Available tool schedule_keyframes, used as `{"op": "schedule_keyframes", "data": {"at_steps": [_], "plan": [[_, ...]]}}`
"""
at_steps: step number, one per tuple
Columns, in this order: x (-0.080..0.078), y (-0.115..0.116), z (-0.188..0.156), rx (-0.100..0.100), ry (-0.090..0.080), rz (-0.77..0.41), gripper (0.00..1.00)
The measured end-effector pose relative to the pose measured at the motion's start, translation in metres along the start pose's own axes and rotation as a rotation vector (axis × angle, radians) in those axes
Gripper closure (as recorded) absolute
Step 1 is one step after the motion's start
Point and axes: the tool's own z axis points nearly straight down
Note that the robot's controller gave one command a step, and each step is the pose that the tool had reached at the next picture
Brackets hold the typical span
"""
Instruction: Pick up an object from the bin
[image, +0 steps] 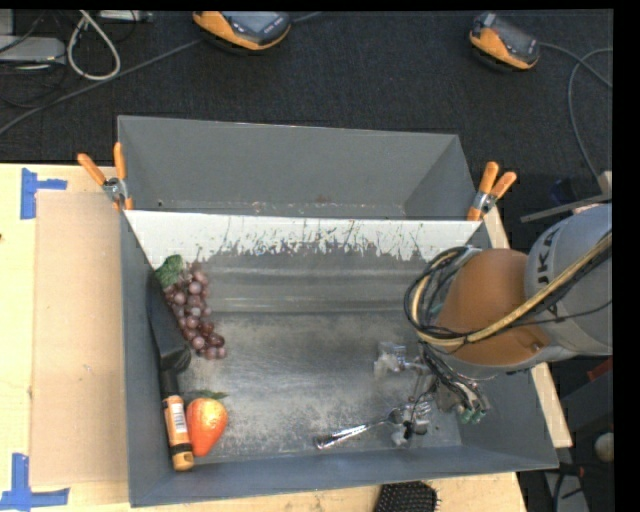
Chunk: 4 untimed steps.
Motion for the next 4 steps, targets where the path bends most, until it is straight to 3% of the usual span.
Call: {"op": "schedule_keyframes", "data": {"at_steps": [1, 2, 4], "plan": [[-0.015, 0.01, -0.004, 0.001, -0.007, -0.106, 1.0], [-0.015, 0.01, -0.004, 0.002, -0.007, -0.107, 1.0], [-0.014, 0.011, -0.035, 0.0, -0.003, -0.109, 1.0]]}}
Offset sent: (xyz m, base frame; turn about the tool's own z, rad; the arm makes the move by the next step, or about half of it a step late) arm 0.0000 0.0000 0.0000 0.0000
